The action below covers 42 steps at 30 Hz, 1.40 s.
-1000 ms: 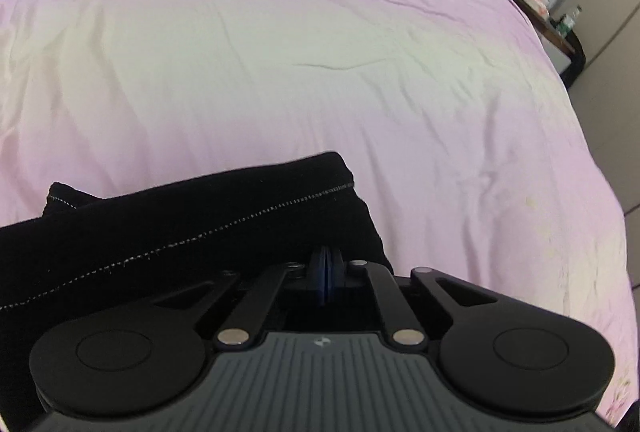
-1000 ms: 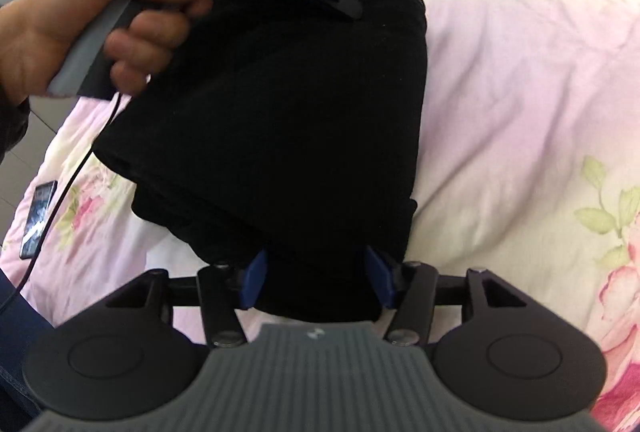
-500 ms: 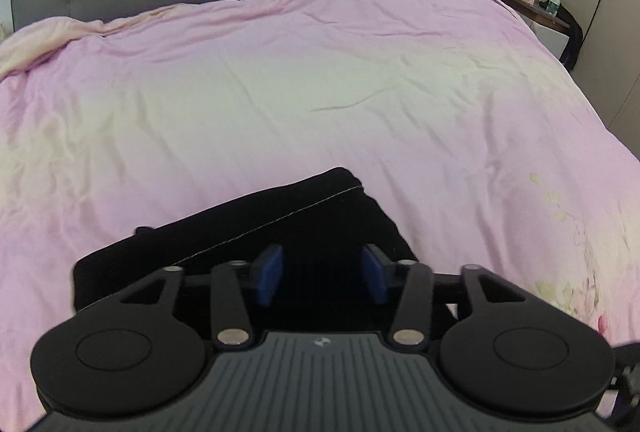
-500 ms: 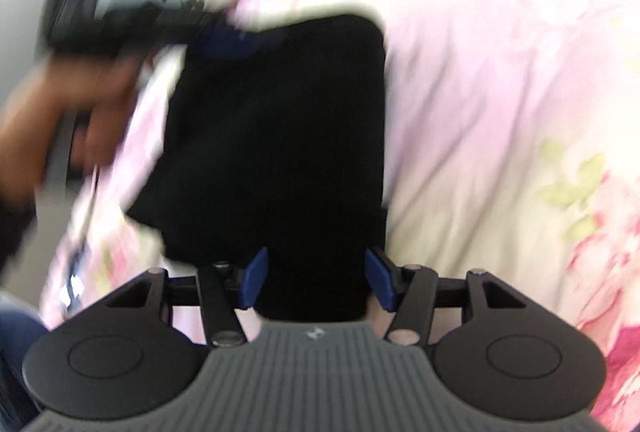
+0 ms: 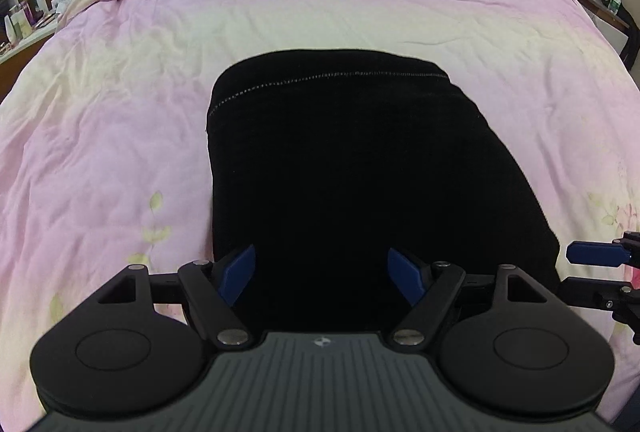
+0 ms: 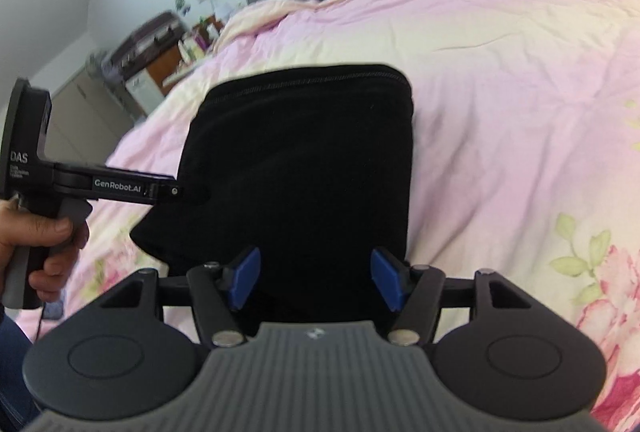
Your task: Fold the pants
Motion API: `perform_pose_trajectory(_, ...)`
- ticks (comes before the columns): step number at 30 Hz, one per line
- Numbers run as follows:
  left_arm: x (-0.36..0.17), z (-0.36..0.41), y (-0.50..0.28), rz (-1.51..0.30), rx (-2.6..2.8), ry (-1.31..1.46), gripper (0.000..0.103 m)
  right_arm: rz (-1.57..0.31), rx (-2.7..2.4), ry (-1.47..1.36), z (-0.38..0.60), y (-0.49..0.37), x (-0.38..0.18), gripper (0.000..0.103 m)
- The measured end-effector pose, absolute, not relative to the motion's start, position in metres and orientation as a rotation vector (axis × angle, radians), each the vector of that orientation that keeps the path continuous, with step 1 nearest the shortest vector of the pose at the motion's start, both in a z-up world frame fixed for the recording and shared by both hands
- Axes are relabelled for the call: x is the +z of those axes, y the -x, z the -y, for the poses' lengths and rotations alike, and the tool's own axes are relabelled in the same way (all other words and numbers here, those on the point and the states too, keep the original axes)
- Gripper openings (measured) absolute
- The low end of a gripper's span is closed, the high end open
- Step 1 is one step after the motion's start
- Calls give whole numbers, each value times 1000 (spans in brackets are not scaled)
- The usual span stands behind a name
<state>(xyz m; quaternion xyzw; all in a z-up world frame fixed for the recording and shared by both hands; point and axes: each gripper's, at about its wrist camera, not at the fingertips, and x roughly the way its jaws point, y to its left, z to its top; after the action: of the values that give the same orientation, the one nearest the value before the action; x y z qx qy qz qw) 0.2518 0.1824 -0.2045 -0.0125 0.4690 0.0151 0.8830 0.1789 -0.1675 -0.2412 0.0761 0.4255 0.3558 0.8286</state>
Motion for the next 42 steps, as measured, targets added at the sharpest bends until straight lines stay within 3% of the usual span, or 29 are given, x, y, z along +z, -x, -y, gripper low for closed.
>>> perform_pose_trajectory(7, -215, -202, -240, -961, 8, 143, 91, -994, 773, 116, 140, -162, -266, 70)
perform_pose_trajectory(11, -212, -204, -239, -968, -7, 139, 91, -1023, 773, 98, 139, -163, -269, 76)
perform_pose_trajectory(22, -202, -265, -236, -978, -27, 367, 91, -980, 677, -393, 209, -210, -252, 83)
perform_pose_trajectory(31, -252, -298, -250, -1040, -173, 670, 93, -1084, 705, -512, 201, -256, -285, 83)
perform_pose_trajectory(35, -271, -304, -259, -1049, -206, 738, 103, -1116, 747, -458, 187, -276, -291, 83)
perform_pose_trajectory(42, -296, -308, -269, -1066, -279, 813, 103, -1206, 839, -598, 178, -310, -318, 90)
